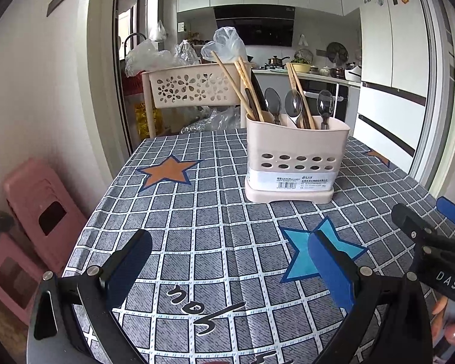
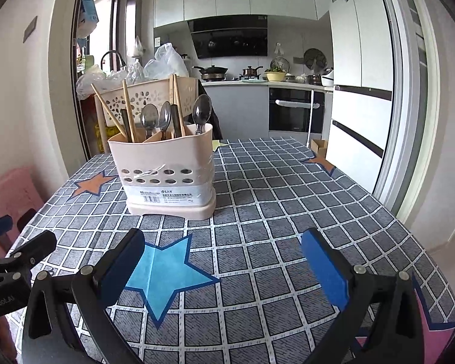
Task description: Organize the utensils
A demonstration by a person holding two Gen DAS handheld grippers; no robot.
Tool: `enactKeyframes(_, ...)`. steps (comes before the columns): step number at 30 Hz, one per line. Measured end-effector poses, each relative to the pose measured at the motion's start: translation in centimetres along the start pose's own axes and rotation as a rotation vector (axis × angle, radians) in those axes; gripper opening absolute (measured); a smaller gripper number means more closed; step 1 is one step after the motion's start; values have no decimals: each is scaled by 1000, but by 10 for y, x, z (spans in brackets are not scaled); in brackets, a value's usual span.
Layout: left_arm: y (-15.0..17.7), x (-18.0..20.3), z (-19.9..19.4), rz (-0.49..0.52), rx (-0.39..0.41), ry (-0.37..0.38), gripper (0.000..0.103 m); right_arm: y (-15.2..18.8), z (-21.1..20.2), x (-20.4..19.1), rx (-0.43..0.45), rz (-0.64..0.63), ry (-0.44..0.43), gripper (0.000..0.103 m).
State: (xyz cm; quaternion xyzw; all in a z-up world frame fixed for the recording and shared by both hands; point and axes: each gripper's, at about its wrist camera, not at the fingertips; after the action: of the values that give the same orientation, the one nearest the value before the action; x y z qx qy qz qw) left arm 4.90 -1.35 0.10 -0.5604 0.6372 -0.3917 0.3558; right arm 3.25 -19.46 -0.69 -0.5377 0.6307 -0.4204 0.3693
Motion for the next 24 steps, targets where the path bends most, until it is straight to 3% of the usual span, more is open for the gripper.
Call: enactKeyframes(24, 0, -4, -6, -6, -3, -14, 103, -2, -12, -2, 45, -29, 4, 103)
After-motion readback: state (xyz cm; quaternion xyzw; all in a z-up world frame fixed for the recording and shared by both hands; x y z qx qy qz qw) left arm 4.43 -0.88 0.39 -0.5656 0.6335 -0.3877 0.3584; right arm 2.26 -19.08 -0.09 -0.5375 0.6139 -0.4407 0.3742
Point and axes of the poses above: each gripper's, at about its wrist camera, not at the fingertips, and z roughly the way its jaws point, x to its right, y to its underside, and after that the axes turned 6 degrees about x, right-handed
